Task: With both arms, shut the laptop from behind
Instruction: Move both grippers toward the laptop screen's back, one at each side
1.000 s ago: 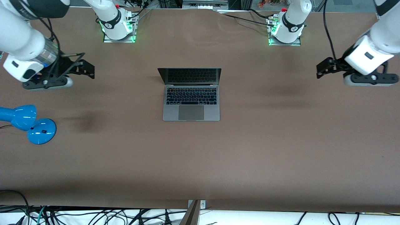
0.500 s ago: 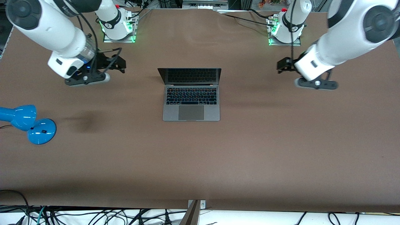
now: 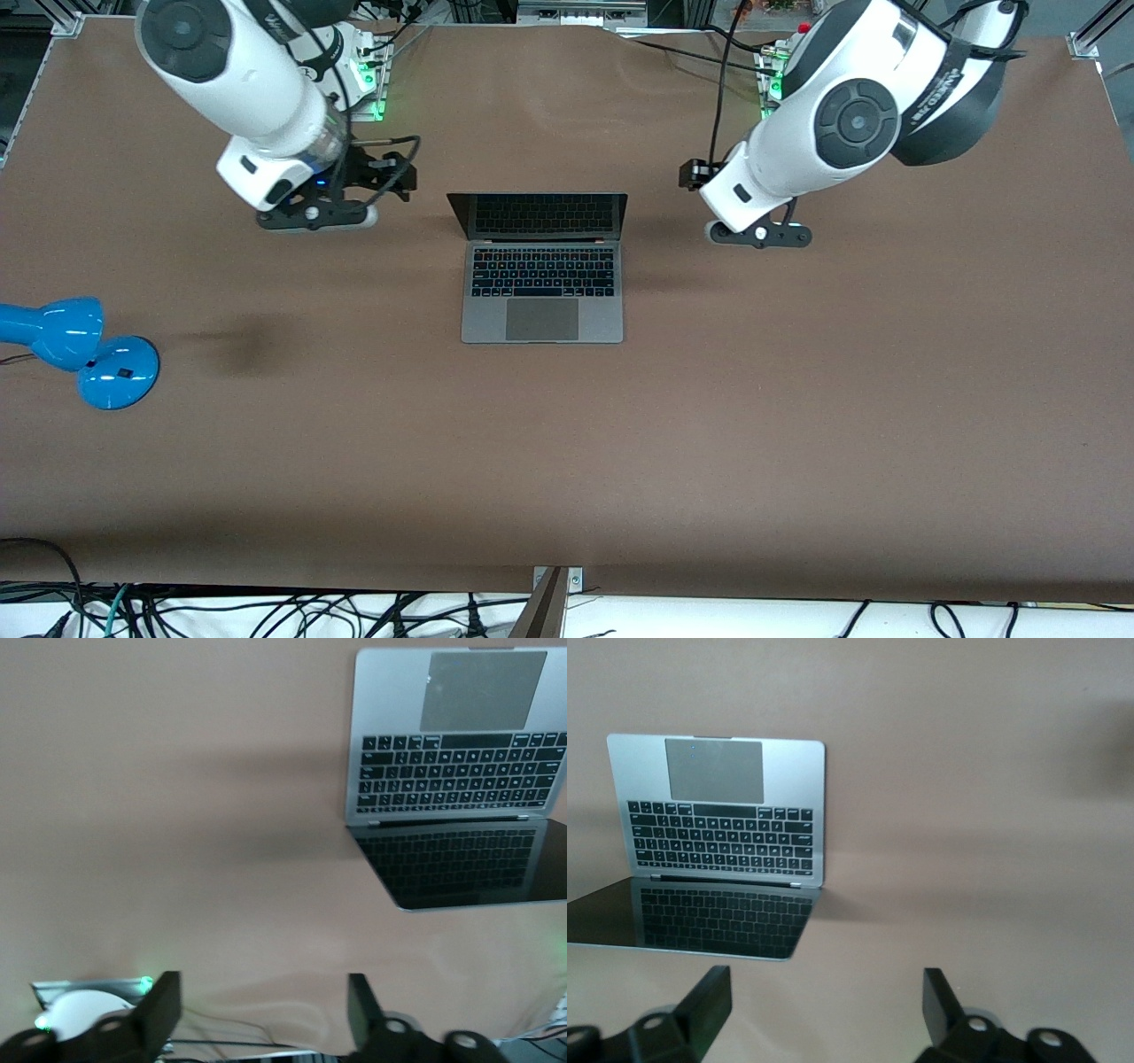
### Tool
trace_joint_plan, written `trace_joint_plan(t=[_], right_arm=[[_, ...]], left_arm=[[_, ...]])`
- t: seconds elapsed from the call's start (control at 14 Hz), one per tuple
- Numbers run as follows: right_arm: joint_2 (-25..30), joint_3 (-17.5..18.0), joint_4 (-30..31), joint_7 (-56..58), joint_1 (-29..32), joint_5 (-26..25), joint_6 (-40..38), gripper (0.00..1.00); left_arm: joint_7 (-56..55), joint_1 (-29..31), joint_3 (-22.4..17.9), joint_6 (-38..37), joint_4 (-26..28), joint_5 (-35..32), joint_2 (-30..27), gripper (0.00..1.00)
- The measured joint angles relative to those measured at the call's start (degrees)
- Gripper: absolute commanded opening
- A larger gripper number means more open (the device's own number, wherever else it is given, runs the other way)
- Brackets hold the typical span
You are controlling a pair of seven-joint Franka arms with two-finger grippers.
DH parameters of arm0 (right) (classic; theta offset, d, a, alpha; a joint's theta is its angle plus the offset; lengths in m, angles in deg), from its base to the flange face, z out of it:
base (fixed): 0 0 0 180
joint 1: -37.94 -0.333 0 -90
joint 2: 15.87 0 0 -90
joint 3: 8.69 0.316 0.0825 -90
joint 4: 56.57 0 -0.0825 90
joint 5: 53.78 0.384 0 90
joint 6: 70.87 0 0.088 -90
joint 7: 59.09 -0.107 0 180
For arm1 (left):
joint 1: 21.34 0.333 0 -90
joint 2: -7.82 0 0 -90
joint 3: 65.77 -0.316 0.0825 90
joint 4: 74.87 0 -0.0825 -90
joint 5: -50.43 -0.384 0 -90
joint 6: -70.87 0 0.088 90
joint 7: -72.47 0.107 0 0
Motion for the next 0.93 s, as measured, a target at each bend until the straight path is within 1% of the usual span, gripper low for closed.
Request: trace_joint_plan(t=[0.07,0.21,0.29,0.36,0.5,0.64,0.93], right_arm=[[-0.7,0.0,0.0,-0.7,-0.9,0.0,0.1,0.3],[-2.0,0.1,0.1,-1.9,-1.8,1.2,0.2,0.2],[-2.7,0.1,0.1,-2.7,-1.9,3.3,0.2,0.13],[-3.3,0.1,0.2,-3.1,-1.9,5.6,0.2,0.13],[-4.5,0.1,0.9,-3.6,-2.0,8.7,0.2,0.12],[-5.6,0.1,2.2,-3.6,-2.1,10.7,0.2,0.12],[-7.6,0.2,4.3,-3.7,-4.1,13.2,0.2,0.12]], left_arm=[[-2.7,-0.8,0.1,0.0,0.0,1.1,0.4,0.36],[-7.7,-2.5,0.1,0.3,0.0,2.1,1.2,0.18],[-9.6,-3.6,0.2,0.7,0.0,2.2,1.7,0.07],[-11.5,-4.7,0.2,1.5,0.0,2.2,2.1,0.0],[-14.8,-7.2,0.3,2.7,0.0,2.2,2.9,0.0],[-15.8,-9.2,0.3,3.2,-0.1,2.2,4.0,0.0],[-15.7,-10.4,0.4,3.9,-1.4,2.6,8.8,0.0]])
